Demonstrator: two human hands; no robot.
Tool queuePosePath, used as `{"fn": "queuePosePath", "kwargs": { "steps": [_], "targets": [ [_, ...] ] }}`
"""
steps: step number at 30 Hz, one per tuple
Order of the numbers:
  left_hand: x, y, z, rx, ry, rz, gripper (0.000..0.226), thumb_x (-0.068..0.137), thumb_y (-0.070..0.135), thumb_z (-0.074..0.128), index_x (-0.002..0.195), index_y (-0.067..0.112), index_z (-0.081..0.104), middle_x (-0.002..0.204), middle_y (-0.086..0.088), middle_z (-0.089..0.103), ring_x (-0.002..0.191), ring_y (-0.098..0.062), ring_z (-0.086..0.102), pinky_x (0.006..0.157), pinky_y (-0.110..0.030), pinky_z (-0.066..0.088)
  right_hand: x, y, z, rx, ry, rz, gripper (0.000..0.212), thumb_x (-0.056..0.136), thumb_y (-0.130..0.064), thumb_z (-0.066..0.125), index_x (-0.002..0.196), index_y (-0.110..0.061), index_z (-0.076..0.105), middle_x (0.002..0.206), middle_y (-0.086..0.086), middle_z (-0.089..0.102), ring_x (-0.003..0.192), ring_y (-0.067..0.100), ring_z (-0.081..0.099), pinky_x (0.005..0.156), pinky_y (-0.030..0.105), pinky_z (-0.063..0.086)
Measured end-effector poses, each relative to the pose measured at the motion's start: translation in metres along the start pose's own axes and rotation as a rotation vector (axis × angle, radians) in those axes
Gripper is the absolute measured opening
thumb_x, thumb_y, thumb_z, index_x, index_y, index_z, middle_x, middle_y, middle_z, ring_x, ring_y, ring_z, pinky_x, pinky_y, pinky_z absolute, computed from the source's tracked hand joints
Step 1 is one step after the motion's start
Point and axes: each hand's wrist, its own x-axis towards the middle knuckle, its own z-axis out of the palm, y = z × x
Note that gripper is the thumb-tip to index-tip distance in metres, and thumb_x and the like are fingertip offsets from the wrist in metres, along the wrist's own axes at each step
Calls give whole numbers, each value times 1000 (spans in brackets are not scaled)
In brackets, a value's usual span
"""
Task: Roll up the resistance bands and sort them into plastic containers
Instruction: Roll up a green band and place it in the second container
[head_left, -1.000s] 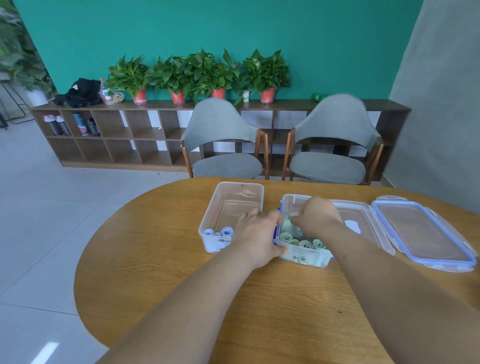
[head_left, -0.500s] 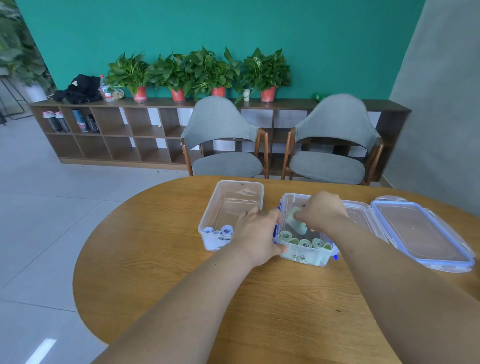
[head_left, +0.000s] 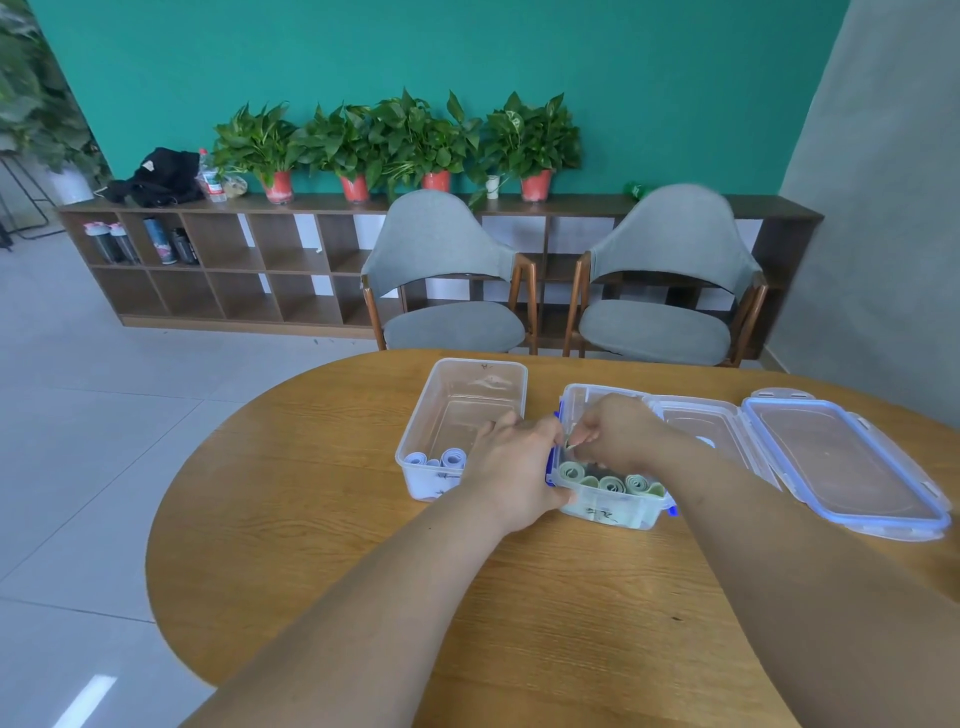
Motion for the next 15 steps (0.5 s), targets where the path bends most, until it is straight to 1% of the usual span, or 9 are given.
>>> {"fn": "queuePosePath", "kwargs": {
  "steps": [3, 6, 7, 9, 10, 11, 12, 13, 15],
  "targets": [
    [1, 0, 1, 16, 7, 9, 57, 82, 54, 82, 128, 33, 55, 123, 13, 66, 120, -19, 44, 99, -38, 38, -1, 1, -1, -25, -17, -29, 14, 92, -22, 77, 105, -18, 79, 106, 1, 74, 97, 20, 70, 88, 33, 58],
    [2, 0, 0, 31, 2, 19, 63, 83, 55, 81, 136, 32, 58, 127, 12, 66, 123, -19, 44, 103, -39, 39, -1, 1, -5, -36, -64, -28, 14, 97, -18, 68, 104, -15, 79, 91, 0, 72, 90, 22, 71, 85, 35, 59],
    [2, 0, 0, 38, 2, 24, 65, 83, 55, 81, 139, 32, 58, 129, 11, 65, 125, -19, 44, 105, -39, 39, -1, 3, -6, -30, -77, -25, 16, 98, -15, 66, 107, -17, 78, 90, -1, 71, 89, 21, 71, 86, 35, 60],
    [3, 0, 0, 46, 0, 28, 67, 83, 56, 80, 141, 31, 58, 132, 10, 65, 127, -19, 44, 107, -39, 39, 1, 6, -6, -53, -78, -5, 18, 98, -15, 65, 113, -17, 76, 98, 1, 71, 91, 22, 70, 89, 37, 60],
    [3, 1, 0, 50, 0, 30, 68, 83, 57, 80, 142, 31, 58, 133, 10, 64, 127, -19, 44, 107, -39, 38, 1, 8, -3, -91, -80, 7, 15, 99, -19, 66, 109, -13, 76, 99, 3, 70, 90, 22, 69, 87, 37, 59],
    [3, 1, 1, 56, 0, 32, 68, 84, 57, 79, 143, 30, 59, 133, 10, 64, 128, -19, 44, 107, -39, 38, 1, 9, -1, -125, -80, 14, 18, 101, -25, 65, 99, -10, 75, 92, 4, 67, 82, 21, 65, 80, 35, 57],
    [3, 1, 1, 63, -4, 35, 68, 84, 57, 79, 144, 30, 59, 134, 10, 63, 128, -19, 44, 107, -39, 38, 1, 9, 3, -127, -84, 30, 27, 102, -28, 63, 84, -9, 70, 80, 4, 61, 71, 20, 59, 71, 32, 52],
    [3, 1, 1, 68, -7, 36, 68, 84, 58, 78, 144, 30, 59, 134, 9, 63, 128, -19, 43, 108, -39, 38, 0, 9, 5, -104, -90, 41, 37, 102, -28, 62, 70, -10, 61, 70, 3, 52, 61, 19, 50, 63, 31, 46],
    [4, 0, 2, 72, -7, 36, 69, 84, 59, 77, 144, 31, 59, 135, 9, 62, 129, -20, 43, 108, -39, 38, -1, 8, 6, -67, -88, 60, 44, 102, -27, 62, 62, -13, 49, 62, 2, 44, 55, 19, 43, 58, 30, 40]
  ]
}}
